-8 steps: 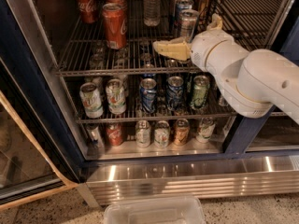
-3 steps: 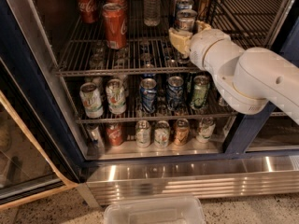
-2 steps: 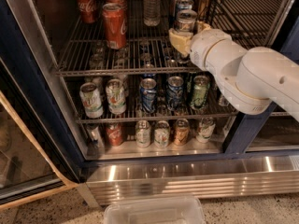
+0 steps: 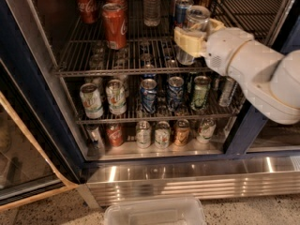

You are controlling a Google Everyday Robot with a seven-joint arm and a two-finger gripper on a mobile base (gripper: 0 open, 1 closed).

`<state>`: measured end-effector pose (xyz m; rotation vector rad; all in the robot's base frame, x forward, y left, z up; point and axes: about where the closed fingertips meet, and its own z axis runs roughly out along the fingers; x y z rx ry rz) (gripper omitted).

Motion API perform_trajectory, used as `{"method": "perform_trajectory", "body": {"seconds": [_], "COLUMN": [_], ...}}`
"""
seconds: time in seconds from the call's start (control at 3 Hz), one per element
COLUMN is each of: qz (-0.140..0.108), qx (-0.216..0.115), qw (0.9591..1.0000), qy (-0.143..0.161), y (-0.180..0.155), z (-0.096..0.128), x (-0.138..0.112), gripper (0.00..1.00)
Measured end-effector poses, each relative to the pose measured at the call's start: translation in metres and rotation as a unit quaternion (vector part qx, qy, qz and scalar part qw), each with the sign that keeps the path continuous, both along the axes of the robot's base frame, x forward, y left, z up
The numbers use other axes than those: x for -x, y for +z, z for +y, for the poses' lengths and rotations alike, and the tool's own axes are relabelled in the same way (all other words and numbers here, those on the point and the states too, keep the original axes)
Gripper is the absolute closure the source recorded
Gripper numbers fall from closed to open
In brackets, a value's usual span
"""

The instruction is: Pick redbull can from top shelf of fridge

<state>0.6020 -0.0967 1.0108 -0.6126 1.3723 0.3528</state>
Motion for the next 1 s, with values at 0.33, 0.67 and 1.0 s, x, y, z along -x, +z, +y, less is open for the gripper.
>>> {"method": "perform_trajectory", "body": {"seconds": [0.33,0.67,1.0], "qz": [-0.014,-0.019,-0.02], "qx": [-0.032,-0.046,-0.046], "qw": [0.9981,0.9958,0.9956], "qy": [0.05,0.077,0.08], "y": [0.018,0.032,0.033], "z": [-0.001,-0.002,-0.002], "x": [0.036,0.064,0.067], "gripper": [1.0,1.0,1.0]}}
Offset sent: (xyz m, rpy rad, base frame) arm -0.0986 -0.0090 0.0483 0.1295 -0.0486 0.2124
